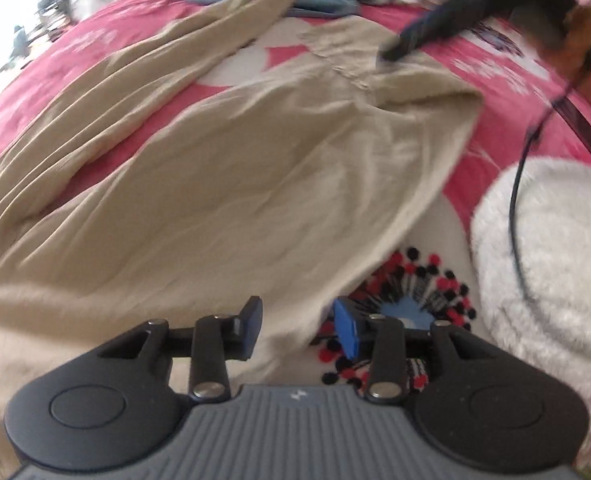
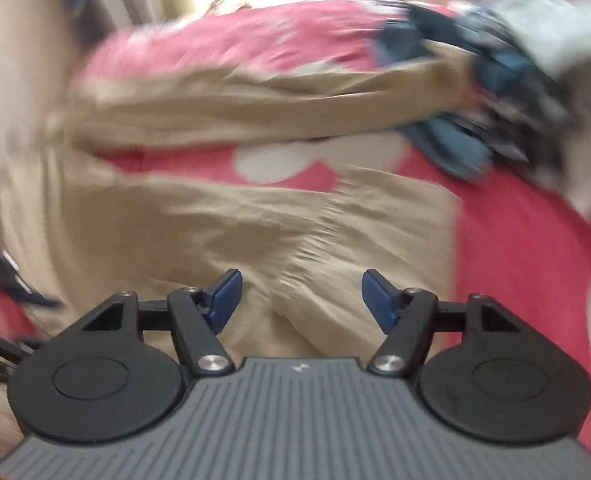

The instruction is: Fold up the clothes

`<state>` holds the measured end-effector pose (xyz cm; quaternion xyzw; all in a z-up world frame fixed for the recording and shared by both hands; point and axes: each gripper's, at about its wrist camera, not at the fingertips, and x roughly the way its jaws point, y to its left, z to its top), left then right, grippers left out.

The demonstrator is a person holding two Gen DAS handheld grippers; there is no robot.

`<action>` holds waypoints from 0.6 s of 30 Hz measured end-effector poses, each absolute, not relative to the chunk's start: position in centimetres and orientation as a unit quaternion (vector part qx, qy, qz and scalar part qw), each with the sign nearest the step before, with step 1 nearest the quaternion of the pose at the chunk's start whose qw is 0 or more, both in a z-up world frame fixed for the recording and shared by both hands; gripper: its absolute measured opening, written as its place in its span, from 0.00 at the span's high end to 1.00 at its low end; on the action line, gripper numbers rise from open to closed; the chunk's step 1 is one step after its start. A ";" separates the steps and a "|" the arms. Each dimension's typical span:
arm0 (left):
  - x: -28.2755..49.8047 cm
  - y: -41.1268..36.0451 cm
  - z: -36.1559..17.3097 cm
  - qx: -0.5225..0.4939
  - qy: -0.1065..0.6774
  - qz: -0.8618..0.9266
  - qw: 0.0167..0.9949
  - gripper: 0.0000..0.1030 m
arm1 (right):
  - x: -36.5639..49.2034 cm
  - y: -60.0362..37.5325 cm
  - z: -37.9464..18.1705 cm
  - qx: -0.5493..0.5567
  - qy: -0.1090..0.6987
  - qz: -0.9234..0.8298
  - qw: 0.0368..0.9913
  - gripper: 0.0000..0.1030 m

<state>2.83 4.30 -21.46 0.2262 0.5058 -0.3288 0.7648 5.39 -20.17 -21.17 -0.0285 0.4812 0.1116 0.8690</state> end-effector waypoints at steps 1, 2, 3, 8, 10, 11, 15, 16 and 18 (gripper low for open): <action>2.9 4.9 -21.2 0.216 0.510 -0.317 0.770 0.58 | 6.1 -19.3 -22.2 -0.054 0.494 0.118 0.859 0.41; 3.0 5.7 -20.9 0.204 0.514 -0.305 0.775 0.57 | 6.3 -19.1 -22.9 -0.065 0.510 0.118 0.849 0.55; 3.2 6.5 -20.5 0.192 0.518 -0.292 0.780 0.56 | 6.5 -19.7 -23.7 -0.066 0.523 0.112 0.842 0.69; 4.6 13.2 -19.2 0.088 0.550 -0.194 0.807 0.56 | 4.9 -28.8 -19.9 0.047 0.482 0.037 0.874 0.92; 4.9 17.0 -18.8 0.032 0.557 -0.137 0.818 0.56 | 3.8 -34.4 -18.5 0.122 0.450 -0.018 0.885 0.92; 4.9 18.9 -18.7 0.005 0.559 -0.109 0.822 0.56 | 3.2 -37.2 -17.8 0.159 0.432 -0.045 0.887 0.92; 3.6 26.7 -19.0 -0.103 0.558 -0.001 0.823 0.53 | -0.1 -47.4 -20.8 0.359 0.371 -0.145 0.844 0.79; 3.1 28.3 -19.4 -0.130 0.559 0.020 0.819 0.53 | -1.1 -49.3 -21.9 0.405 0.353 -0.169 0.826 0.76; 2.1 31.2 -20.4 -0.185 0.562 0.058 0.804 0.53 | -3.4 -50.9 -23.1 0.463 0.312 -0.215 0.801 0.63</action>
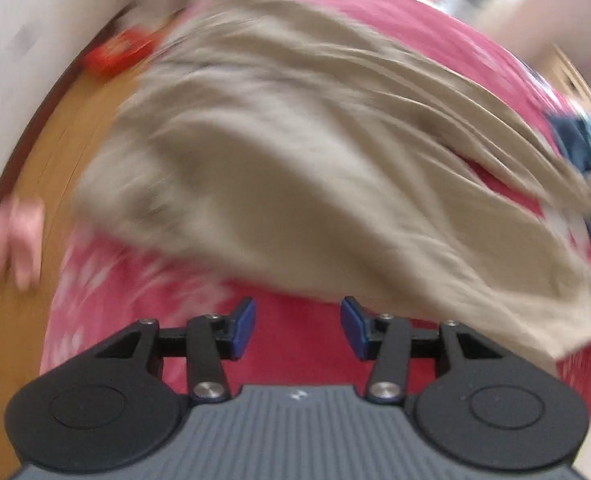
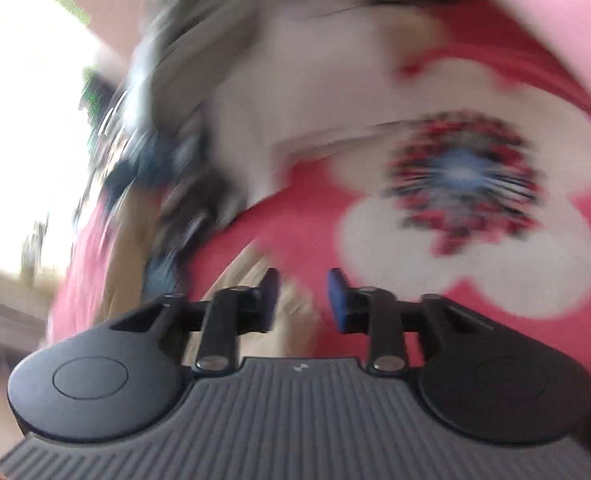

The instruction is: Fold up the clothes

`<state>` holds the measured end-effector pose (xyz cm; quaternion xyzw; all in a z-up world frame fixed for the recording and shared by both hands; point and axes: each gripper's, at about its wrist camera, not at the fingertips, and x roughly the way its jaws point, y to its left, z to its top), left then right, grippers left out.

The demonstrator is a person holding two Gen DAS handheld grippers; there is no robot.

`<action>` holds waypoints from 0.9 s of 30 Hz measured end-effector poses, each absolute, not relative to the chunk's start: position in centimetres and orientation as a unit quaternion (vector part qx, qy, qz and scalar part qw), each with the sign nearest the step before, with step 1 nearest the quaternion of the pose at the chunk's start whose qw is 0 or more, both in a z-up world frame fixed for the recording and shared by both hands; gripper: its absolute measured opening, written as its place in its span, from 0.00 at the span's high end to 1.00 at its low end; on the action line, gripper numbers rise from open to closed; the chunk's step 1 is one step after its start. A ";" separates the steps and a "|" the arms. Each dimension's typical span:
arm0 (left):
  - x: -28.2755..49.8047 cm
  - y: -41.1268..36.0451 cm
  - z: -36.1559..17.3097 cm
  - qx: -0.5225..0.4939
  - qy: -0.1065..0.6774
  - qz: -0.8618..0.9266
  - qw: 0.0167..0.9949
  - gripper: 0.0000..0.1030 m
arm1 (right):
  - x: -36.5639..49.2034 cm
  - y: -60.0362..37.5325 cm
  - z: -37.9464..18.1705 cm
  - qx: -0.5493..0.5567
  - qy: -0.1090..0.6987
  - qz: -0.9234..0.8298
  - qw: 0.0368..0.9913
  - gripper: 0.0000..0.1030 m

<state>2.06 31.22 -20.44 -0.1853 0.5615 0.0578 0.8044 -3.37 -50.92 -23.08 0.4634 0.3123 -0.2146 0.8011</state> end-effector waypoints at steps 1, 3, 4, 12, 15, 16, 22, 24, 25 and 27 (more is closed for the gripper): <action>1.5 32.4 -21.0 -0.209 0.561 0.075 0.798 0.53 | -4.4 -51.2 -23.7 0.495 0.292 -0.222 0.788 0.60; 0.6 34.4 -21.6 -0.251 0.551 0.099 0.790 0.53 | -6.0 -50.7 -25.1 0.551 0.269 -0.215 0.760 0.54; 0.4 35.1 -21.8 -0.272 0.543 0.105 0.788 0.53 | -6.4 -49.9 -25.5 0.566 0.276 -0.200 0.750 0.54; -0.2 37.8 -23.9 -0.403 0.449 0.177 0.778 0.54 | -7.1 -40.9 -28.5 0.646 0.386 -0.113 0.649 0.53; -0.4 38.9 -24.9 -0.436 0.421 0.205 0.769 0.56 | -7.7 -39.2 -29.4 0.657 0.394 -0.128 0.630 0.54; -0.4 39.1 -25.1 -0.444 0.417 0.208 0.765 0.58 | -7.8 -38.9 -29.7 0.659 0.392 -0.133 0.628 0.55; 0.8 38.6 -25.2 -0.435 0.404 0.232 0.770 0.84 | -6.4 -38.2 -30.2 0.650 0.385 -0.150 0.639 0.62; 1.4 38.2 -24.5 -0.408 0.411 0.236 0.780 0.90 | -5.5 -38.2 -30.4 0.633 0.392 -0.152 0.650 0.81; 1.6 38.1 -24.1 -0.393 0.415 0.237 0.786 0.92 | -5.1 -38.5 -30.8 0.630 0.394 -0.154 0.651 0.91; 1.7 37.9 -22.4 -0.354 0.424 0.242 0.798 0.92 | -4.5 -39.0 -30.5 0.612 0.401 -0.160 0.663 0.98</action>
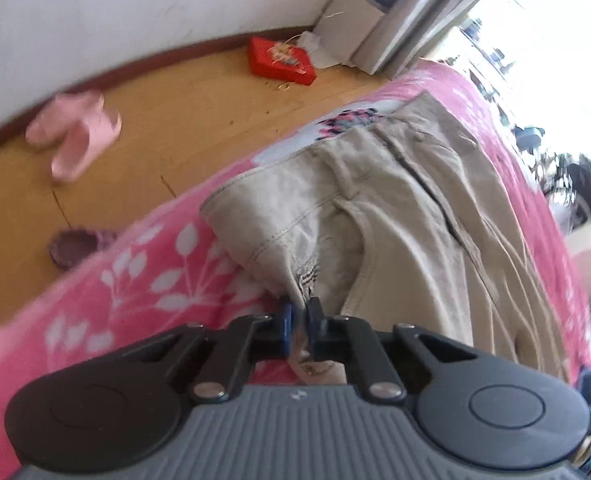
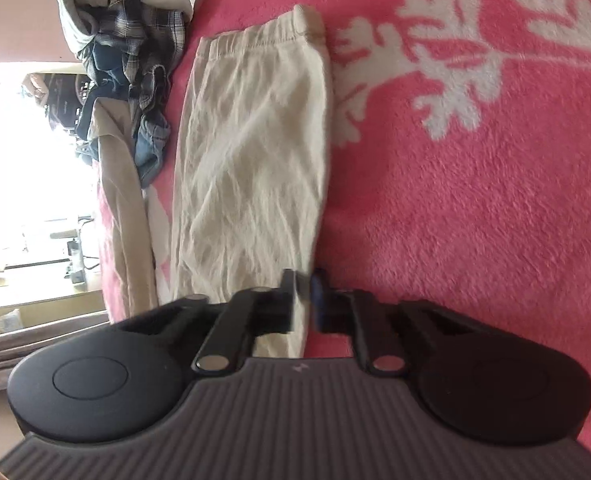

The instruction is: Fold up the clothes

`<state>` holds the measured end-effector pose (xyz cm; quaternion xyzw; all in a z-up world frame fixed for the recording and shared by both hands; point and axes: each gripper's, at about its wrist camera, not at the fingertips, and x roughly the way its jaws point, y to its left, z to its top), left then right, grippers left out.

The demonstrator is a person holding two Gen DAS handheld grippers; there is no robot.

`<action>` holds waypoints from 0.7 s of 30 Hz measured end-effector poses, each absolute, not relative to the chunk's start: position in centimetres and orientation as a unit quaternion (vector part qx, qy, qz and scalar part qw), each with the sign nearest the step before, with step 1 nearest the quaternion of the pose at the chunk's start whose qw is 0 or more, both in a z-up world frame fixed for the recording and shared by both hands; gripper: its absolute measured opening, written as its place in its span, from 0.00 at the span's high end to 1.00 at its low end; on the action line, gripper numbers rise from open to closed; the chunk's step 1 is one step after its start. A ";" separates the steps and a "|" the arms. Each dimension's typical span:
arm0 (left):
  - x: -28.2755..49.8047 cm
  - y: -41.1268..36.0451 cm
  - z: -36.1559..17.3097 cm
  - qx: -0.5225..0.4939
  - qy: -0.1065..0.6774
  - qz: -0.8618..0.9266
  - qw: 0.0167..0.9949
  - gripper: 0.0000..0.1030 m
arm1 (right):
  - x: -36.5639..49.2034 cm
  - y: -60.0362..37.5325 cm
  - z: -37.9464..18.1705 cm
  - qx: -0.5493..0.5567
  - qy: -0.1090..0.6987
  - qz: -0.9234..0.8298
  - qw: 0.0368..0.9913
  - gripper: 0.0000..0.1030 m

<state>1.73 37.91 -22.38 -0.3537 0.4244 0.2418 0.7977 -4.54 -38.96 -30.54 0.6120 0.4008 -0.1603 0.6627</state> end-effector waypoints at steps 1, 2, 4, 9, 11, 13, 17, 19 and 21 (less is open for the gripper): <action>1.7 37.8 -21.4 -0.333 0.429 0.244 0.803 0.92 | -4.3 -39.1 -30.1 0.600 0.404 -0.163 0.671 0.98; 1.6 38.2 -20.6 -0.322 0.432 0.248 0.805 0.93 | -4.1 -39.3 -29.6 0.587 0.408 -0.164 0.680 0.99; 1.0 39.4 -19.1 -0.317 0.434 0.256 0.804 0.93 | -3.8 -39.7 -28.2 0.562 0.417 -0.157 0.696 0.99; 1.4 39.8 -19.4 -0.286 0.471 0.253 0.796 0.93 | -3.5 -40.1 -28.4 0.536 0.453 -0.153 0.696 0.98; 1.8 39.3 -20.0 -0.270 0.478 0.258 0.795 0.93 | -3.4 -40.3 -29.3 0.552 0.450 -0.152 0.686 0.94; 1.9 39.0 -20.6 -0.259 0.481 0.262 0.796 0.93 | -4.3 -40.8 -30.0 0.582 0.434 -0.156 0.670 0.93; 1.6 38.7 -19.8 -0.243 0.479 0.262 0.802 0.93 | -5.6 -41.0 -29.0 0.572 0.426 -0.167 0.681 0.99; 1.7 38.7 -19.3 -0.229 0.478 0.260 0.808 0.93 | -6.4 -40.9 -27.3 0.546 0.435 -0.177 0.694 1.00; 2.0 38.8 -20.1 -0.225 0.484 0.259 0.805 0.92 | -7.7 -41.4 -26.8 0.530 0.449 -0.198 0.691 1.00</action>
